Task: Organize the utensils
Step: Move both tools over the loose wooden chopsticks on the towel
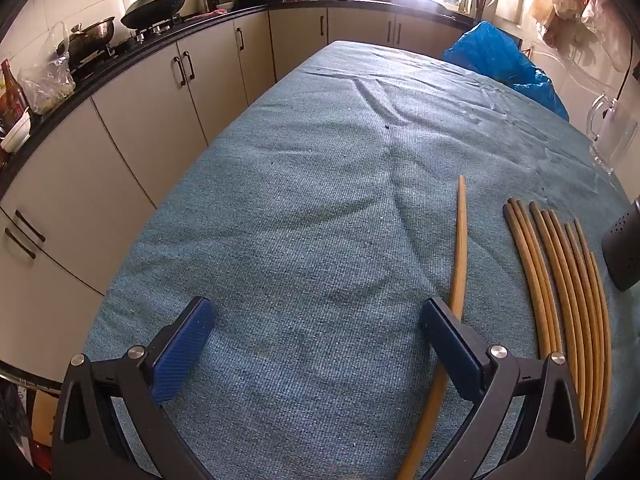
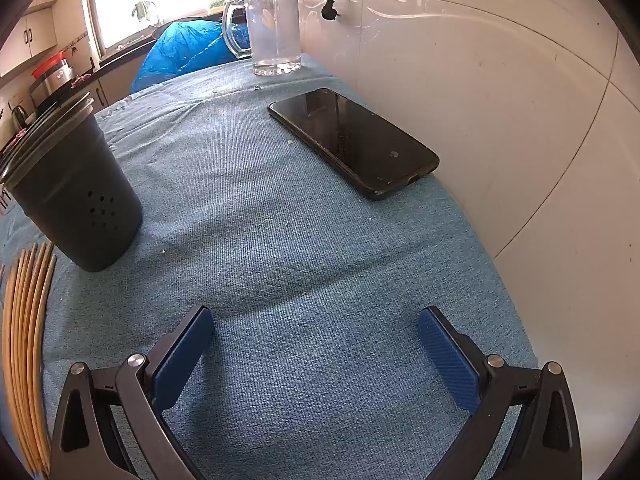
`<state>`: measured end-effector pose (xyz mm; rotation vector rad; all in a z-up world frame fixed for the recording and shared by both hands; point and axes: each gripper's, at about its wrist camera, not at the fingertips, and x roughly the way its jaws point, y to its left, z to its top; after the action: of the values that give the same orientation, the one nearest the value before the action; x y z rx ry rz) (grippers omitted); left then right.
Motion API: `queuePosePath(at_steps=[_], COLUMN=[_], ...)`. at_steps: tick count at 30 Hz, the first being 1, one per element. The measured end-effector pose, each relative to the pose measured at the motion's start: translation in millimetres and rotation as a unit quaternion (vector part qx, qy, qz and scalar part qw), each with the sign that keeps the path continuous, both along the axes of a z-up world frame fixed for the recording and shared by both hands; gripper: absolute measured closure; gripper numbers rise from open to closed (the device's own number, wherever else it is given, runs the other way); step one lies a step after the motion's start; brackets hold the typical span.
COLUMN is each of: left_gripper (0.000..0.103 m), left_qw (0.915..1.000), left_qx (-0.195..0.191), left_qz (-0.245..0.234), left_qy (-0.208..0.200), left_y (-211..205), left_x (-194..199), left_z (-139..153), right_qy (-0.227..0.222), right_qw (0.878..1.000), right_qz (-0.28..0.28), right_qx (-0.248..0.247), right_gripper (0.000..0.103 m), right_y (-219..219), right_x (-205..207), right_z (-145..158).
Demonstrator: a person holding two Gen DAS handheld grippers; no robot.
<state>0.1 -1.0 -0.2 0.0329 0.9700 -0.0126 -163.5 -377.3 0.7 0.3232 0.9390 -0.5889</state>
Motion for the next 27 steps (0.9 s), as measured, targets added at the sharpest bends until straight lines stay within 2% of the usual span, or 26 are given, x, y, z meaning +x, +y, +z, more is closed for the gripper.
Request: queuePosePath(at_steps=[5,7,10,12,15,16,18,21,24,27], left_gripper=[0.000,0.000,0.000,0.000,0.000,0.000,0.000,0.000,0.000,0.000], left_qw=[1.0000,0.9999,0.9977,0.9957,0.9931,0.9920,0.9893,0.9880,0.9883,0.9872], left_qx=[0.000,0.012,0.030,0.019,0.020,0.022,0.029,0.034,0.028,0.026], left_qz=[0.001,0.009,0.023,0.022,0.006,-0.004,-0.016,-0.036,-0.044,-0.028], left_qy=[0.002,-0.004,-0.055,-0.088,-0.115,-0.124,-0.142,-0.146,-0.143,-0.155], left_y=[-2.2,-4.9,-8.8,-11.0,-23.7,-30.1,-40.7,-57.1,-65.4,-59.0], left_x=[2.5,0.8,-25.4,-45.2,-72.1,-81.6,-98.0,-117.8,-128.8,-133.8], left_z=[0.9,4.9,22.4,41.5,62.6,67.8,76.8,83.9,83.2,83.0], right_qy=[0.001,0.001,0.002,0.001,0.010,0.001,-0.048,-0.109,-0.138,-0.168], right_qw=[1.000,1.000,1.000,1.000,1.000,1.000,0.998,0.992,0.986,0.980], right_qz=[0.000,0.000,-0.001,0.001,0.009,0.008,0.026,0.062,0.093,0.104], right_qx=[0.008,0.002,0.001,0.004,0.017,0.023,0.033,0.016,-0.004,-0.036], right_gripper=[0.000,0.000,0.000,0.000,0.000,0.000,0.000,0.000,0.000,0.000], right_y=[-3.1,-0.5,-0.4,-1.5,1.4,7.4,20.7,53.5,83.2,108.5], right_x=[-0.4,-0.1,1.2,-0.5,-8.4,-10.7,-26.4,-51.6,-71.0,-87.4], right_z=[-0.7,-0.2,-0.3,0.3,6.1,9.8,29.1,59.2,75.9,85.8])
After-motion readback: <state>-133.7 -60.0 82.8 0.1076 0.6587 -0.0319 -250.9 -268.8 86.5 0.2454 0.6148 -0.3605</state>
